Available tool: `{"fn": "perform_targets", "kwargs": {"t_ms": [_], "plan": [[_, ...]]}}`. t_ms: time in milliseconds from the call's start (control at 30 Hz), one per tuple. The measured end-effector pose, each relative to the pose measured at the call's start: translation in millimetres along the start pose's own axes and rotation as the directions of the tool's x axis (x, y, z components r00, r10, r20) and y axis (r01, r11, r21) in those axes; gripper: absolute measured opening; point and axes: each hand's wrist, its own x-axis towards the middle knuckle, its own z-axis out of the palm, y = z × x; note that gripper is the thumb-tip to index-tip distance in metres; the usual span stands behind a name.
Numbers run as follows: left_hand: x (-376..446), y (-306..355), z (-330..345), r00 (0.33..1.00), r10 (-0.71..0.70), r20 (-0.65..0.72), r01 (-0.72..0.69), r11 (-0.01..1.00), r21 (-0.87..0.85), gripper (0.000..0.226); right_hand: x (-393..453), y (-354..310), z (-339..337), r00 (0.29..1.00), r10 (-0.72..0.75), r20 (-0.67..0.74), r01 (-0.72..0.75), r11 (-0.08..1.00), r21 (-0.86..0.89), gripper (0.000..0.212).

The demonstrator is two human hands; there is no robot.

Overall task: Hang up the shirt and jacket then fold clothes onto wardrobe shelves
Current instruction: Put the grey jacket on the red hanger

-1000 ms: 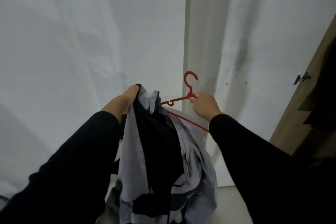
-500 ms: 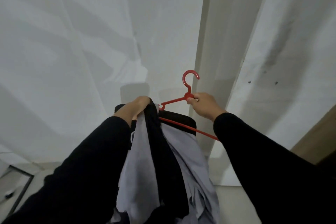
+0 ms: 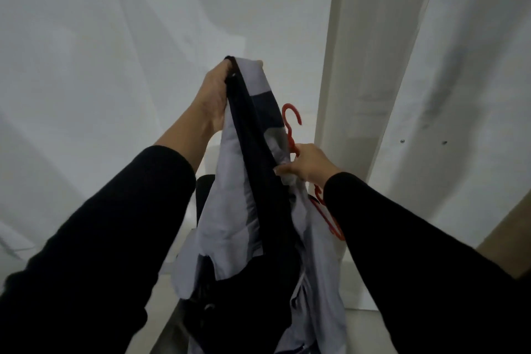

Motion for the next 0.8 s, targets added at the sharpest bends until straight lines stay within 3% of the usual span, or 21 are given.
{"fn": "perform_targets", "kwargs": {"t_ms": [133,233,300,333,367,400,433,467,533,600,667,700,800], "plan": [[-16,41,2,0.988,0.140,0.065,-0.128,0.977,-0.170,0.048,-9,-15,8,0.999,-0.011,-0.043,0.006,0.995,-0.102,0.013],[-25,59,-14,0.985,0.163,0.054,-0.147,0.962,-0.232,0.045,-16,-27,10,0.987,-0.025,-0.156,-0.010,0.975,-0.221,0.008],[-27,63,-35,0.993,0.096,-0.074,-0.098,0.995,-0.011,0.030,-23,-34,6,0.977,-0.047,-0.206,-0.005,0.969,-0.248,0.011],[-26,63,-48,0.986,0.057,-0.156,-0.018,0.970,0.240,0.019,-26,-36,3,0.974,-0.051,-0.220,-0.006,0.968,-0.251,0.012],[-27,61,-61,0.978,0.007,-0.209,0.106,0.845,0.524,0.007,-29,-38,0,0.973,-0.044,-0.227,-0.015,0.968,-0.252,0.014],[-29,57,-71,0.975,-0.057,-0.213,0.200,0.635,0.746,0.012,-31,-40,-3,0.972,-0.038,-0.232,-0.022,0.967,-0.252,0.017],[-29,52,-80,0.971,-0.148,-0.191,0.236,0.421,0.876,0.029,-32,-43,-4,0.971,-0.029,-0.237,-0.031,0.969,-0.244,0.018],[-33,48,-82,0.953,-0.254,-0.167,0.235,0.269,0.934,0.045,-33,-46,-5,0.970,-0.019,-0.243,-0.038,0.973,-0.226,0.020],[-48,38,-67,0.901,-0.418,-0.114,0.174,0.109,0.979,0.062,-38,-56,-1,0.968,-0.002,-0.252,-0.044,0.984,-0.174,0.024],[-58,21,-44,0.860,-0.509,-0.043,0.071,0.035,0.997,0.073,-42,-71,6,0.965,-0.018,-0.263,-0.028,0.985,-0.171,0.031],[-65,1,-24,0.833,-0.552,0.045,-0.043,0.017,0.999,0.080,-46,-85,12,0.956,-0.008,-0.294,-0.040,0.987,-0.154,0.033],[-66,-9,-19,0.845,-0.525,0.104,-0.086,0.057,0.995,0.082,-47,-92,14,0.950,0.011,-0.311,-0.057,0.988,-0.141,0.033],[-72,-21,-11,0.921,-0.346,0.178,-0.080,0.280,0.957,0.088,-54,-101,11,0.927,0.060,-0.370,-0.109,0.988,-0.113,0.031]]}}
